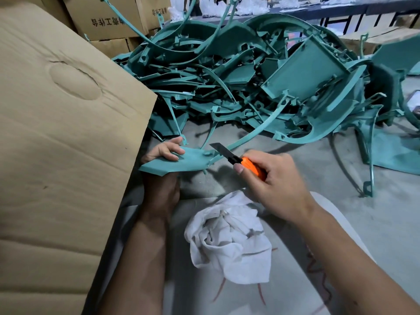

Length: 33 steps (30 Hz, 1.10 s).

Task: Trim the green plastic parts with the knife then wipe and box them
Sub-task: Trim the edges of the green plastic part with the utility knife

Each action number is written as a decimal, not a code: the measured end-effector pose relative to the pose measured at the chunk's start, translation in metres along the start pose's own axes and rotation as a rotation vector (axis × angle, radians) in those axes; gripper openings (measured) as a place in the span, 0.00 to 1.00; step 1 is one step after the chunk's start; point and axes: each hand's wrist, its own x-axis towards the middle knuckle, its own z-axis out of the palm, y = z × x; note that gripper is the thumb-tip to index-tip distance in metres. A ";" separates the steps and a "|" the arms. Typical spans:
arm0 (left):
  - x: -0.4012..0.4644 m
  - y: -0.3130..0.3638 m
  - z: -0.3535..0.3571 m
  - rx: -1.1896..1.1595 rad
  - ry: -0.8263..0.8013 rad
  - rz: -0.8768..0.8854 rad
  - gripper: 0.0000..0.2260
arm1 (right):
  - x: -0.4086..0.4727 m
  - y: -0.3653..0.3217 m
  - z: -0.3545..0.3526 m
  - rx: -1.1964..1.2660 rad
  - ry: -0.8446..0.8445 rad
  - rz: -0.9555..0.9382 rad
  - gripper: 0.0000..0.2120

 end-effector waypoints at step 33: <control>-0.003 0.009 0.009 0.348 0.068 0.103 0.12 | 0.000 -0.002 0.000 -0.092 -0.055 0.049 0.17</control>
